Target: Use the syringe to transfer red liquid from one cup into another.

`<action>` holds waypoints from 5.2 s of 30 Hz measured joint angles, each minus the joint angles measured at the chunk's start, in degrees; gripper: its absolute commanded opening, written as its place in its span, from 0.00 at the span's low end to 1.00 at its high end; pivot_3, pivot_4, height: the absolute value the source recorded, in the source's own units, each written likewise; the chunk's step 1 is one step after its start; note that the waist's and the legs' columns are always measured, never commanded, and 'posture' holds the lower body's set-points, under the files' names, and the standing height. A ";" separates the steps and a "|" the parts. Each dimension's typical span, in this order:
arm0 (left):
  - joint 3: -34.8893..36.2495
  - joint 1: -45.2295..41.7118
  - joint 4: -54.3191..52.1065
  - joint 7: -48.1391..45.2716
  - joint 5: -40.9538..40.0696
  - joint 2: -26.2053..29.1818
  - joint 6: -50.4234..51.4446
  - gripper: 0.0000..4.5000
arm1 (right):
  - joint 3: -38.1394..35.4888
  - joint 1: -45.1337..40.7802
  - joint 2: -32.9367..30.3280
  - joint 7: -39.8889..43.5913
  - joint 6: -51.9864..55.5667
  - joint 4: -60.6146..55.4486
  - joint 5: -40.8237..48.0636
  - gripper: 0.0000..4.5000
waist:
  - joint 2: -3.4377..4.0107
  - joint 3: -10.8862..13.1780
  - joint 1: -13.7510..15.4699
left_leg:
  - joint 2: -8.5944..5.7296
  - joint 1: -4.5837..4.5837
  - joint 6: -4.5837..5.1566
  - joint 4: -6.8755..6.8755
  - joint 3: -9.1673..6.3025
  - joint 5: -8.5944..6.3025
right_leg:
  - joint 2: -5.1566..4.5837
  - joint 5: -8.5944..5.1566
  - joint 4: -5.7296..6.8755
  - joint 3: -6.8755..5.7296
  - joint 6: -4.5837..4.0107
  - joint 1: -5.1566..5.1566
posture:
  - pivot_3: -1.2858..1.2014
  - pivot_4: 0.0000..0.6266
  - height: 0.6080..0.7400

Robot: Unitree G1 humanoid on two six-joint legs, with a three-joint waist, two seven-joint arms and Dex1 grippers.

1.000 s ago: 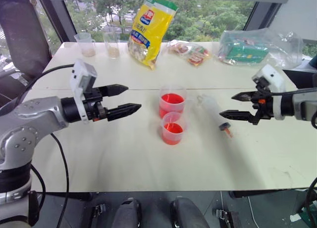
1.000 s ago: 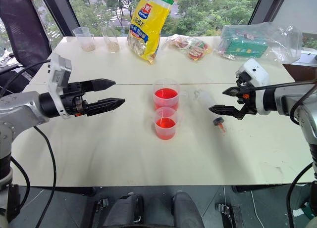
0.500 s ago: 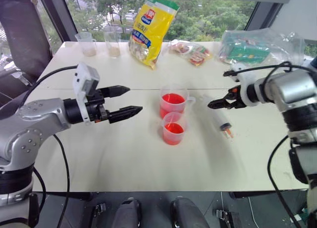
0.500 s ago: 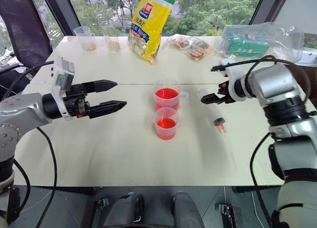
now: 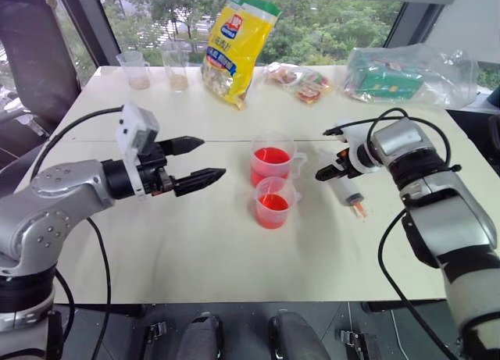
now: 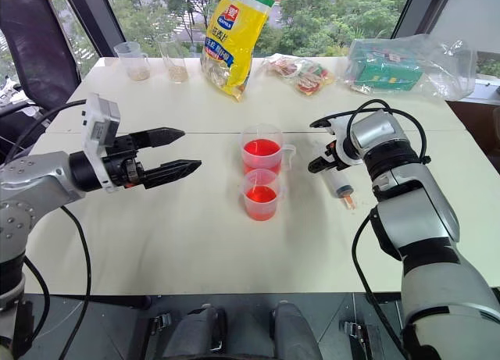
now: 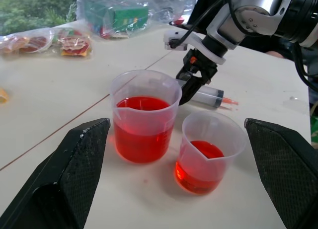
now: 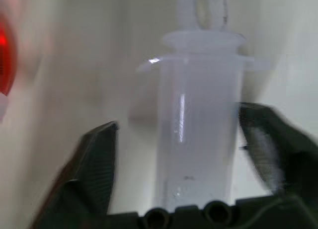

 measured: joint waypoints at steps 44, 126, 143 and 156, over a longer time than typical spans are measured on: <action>-9.97 -27.83 28.43 -13.26 16.27 -7.61 -8.54 1.00 | -27.53 32.97 24.63 -18.17 -46.35 -48.65 10.50 0.32 | 0.00 0.00 0.04 | 0.00 0.00 -0.12 0.04 -0.01 0.07 | 0.04 0.01 0.21 -0.04 0.01 -0.07 | 0.52 0.24 1.00; -14.78 -39.20 43.51 -18.26 27.22 -24.13 -12.96 0.07 | -24.16 35.90 18.67 -15.32 -42.94 -51.41 15.67 0.32 | 0.00 0.00 0.09 | 0.00 0.06 -0.23 0.08 -0.03 0.14 | 0.06 0.00 0.45 -0.01 0.01 -0.11 | 0.52 0.24 1.00; -12.92 -30.97 33.07 -22.05 23.92 -14.27 -8.06 0.99 | -26.13 29.44 17.82 -16.76 -36.69 -54.32 19.24 0.32 | 0.01 0.00 0.05 | 0.01 0.07 -0.24 0.08 -0.05 0.14 | 0.05 0.00 0.52 -0.01 0.00 -0.13 | 0.52 0.24 1.00; -9.08 -29.83 29.71 -21.18 19.92 -8.65 -4.66 0.99 | -33.26 31.98 10.26 -14.74 -14.18 -71.99 41.89 0.32 | 0.00 0.00 0.23 | 0.00 0.04 -0.20 0.08 -0.09 0.12 | 0.01 0.00 0.43 -0.04 0.00 -0.07 | 0.52 0.24 1.00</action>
